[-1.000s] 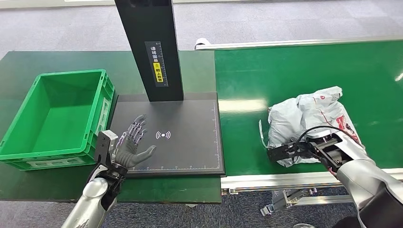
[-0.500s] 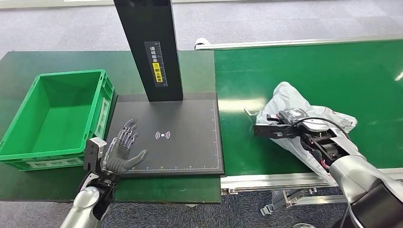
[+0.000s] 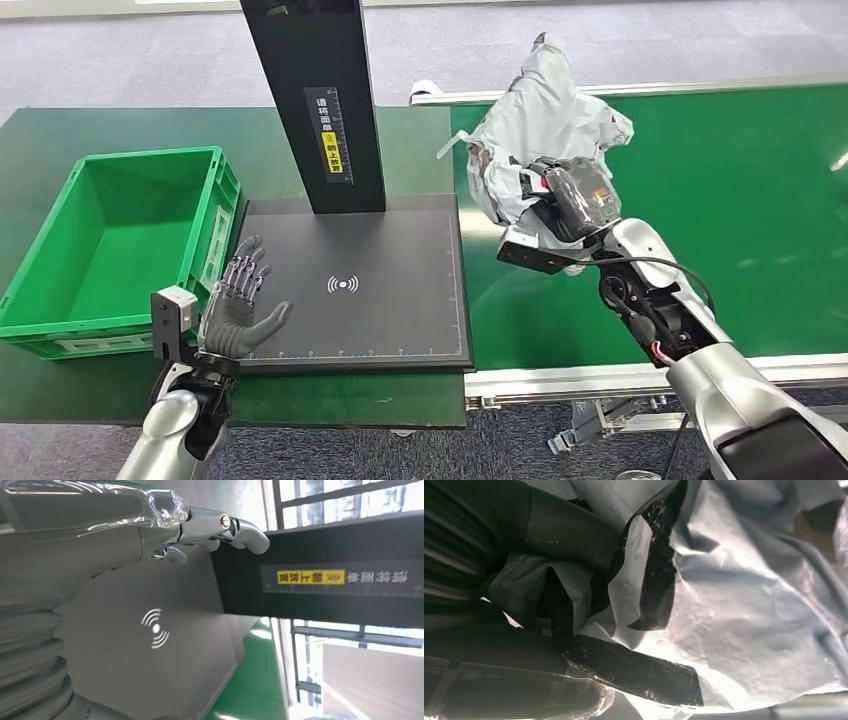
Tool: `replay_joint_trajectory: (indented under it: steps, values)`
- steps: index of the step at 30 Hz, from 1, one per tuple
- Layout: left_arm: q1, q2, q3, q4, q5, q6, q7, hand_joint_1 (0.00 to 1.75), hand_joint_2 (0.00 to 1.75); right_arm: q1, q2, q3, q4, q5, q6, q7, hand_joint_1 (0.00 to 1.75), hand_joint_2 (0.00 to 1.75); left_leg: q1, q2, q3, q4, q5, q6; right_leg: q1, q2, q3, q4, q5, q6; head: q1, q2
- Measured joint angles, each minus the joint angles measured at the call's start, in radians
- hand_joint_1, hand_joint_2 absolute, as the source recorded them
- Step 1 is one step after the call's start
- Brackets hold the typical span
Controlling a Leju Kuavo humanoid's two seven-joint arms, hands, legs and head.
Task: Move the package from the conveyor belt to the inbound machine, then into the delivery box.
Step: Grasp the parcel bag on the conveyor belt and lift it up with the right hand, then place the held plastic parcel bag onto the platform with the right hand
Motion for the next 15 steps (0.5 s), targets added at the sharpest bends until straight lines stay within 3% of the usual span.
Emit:
replay_joint_trajectory:
  steps: [15]
  values:
    - [-0.038, 0.011, -0.014, 0.054, 0.011, 0.009, -0.013, 0.0, 1.75, 0.034, 0.019, -0.019, -0.053, 0.01, -0.015, -0.027, 1.75, 1.75, 0.0, 0.0, 0.0, 0.0, 0.0, 0.0, 0.0, 0.0, 0.0, 0.0, 0.0, 0.0, 0.0, 0.0]
